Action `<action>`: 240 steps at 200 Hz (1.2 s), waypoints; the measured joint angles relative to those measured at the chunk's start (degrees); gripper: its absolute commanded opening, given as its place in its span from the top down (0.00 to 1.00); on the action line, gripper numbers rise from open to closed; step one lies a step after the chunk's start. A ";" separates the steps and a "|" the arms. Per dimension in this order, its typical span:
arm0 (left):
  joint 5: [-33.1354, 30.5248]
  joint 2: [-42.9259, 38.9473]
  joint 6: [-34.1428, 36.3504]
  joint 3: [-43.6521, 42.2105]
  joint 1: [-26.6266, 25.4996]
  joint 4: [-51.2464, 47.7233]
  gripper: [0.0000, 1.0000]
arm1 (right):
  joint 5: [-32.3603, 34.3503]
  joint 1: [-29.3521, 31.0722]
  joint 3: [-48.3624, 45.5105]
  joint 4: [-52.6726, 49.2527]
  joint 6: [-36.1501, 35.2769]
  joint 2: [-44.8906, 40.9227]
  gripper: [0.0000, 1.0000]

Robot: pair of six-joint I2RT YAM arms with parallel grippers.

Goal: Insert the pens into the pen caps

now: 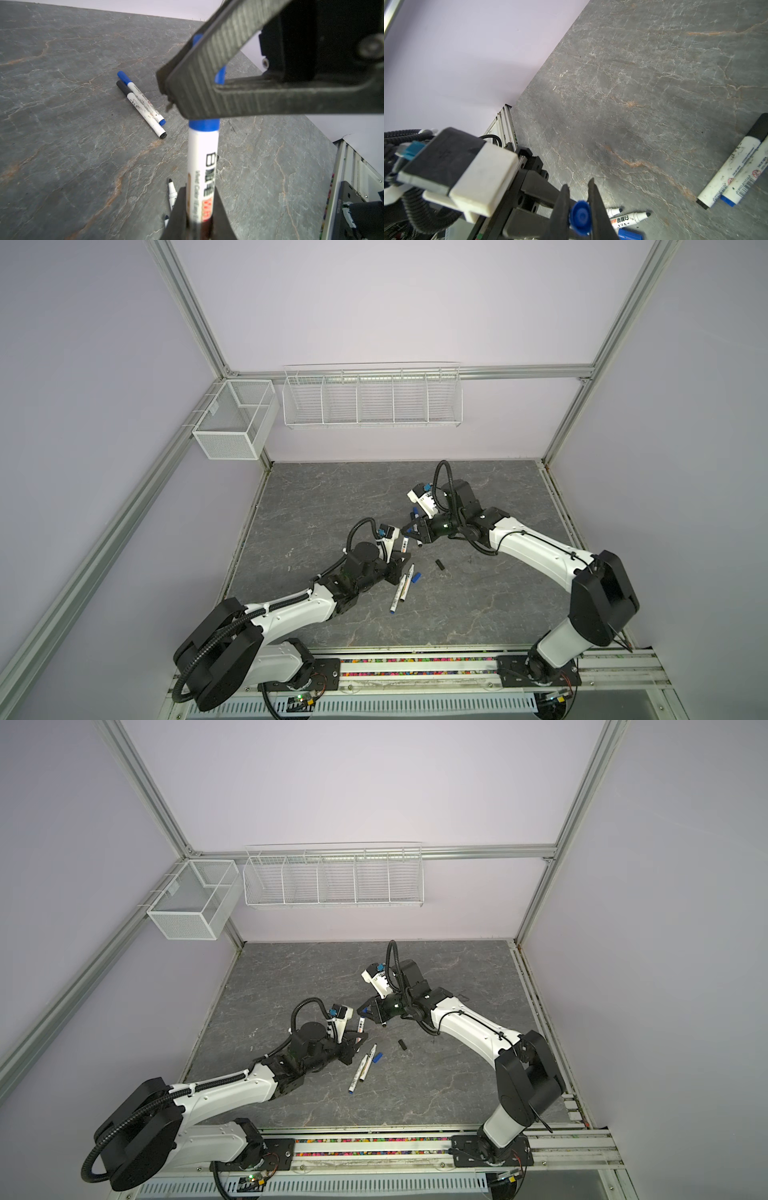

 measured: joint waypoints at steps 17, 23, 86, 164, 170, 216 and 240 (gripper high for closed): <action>0.17 0.00 0.33 0.00 -0.13 -0.94 1.00 | -0.39 -0.11 -0.63 0.07 0.09 -0.09 0.93; 0.07 0.00 0.52 0.00 -0.37 -1.16 1.00 | -0.81 -0.33 -0.92 0.09 0.26 -0.20 0.93; -5.73 1.11 -1.18 0.00 -6.62 2.84 1.00 | -4.50 -3.10 -2.47 -3.58 0.90 -4.31 0.84; -10.73 7.74 -5.20 1.70 -8.57 20.24 1.00 | 0.37 -2.82 -2.51 -7.80 2.19 -7.65 0.59; -10.88 7.74 -5.22 1.73 -8.63 20.90 1.00 | 0.81 -2.78 -2.51 -7.76 2.36 -8.22 0.59; -11.63 7.74 -5.81 1.79 -8.74 24.46 1.00 | 2.56 -2.51 -2.67 -6.99 2.84 -11.08 0.65; -11.76 7.74 -6.03 1.79 -8.72 24.68 1.00 | 2.69 -2.36 -2.80 -6.12 3.28 -11.17 0.67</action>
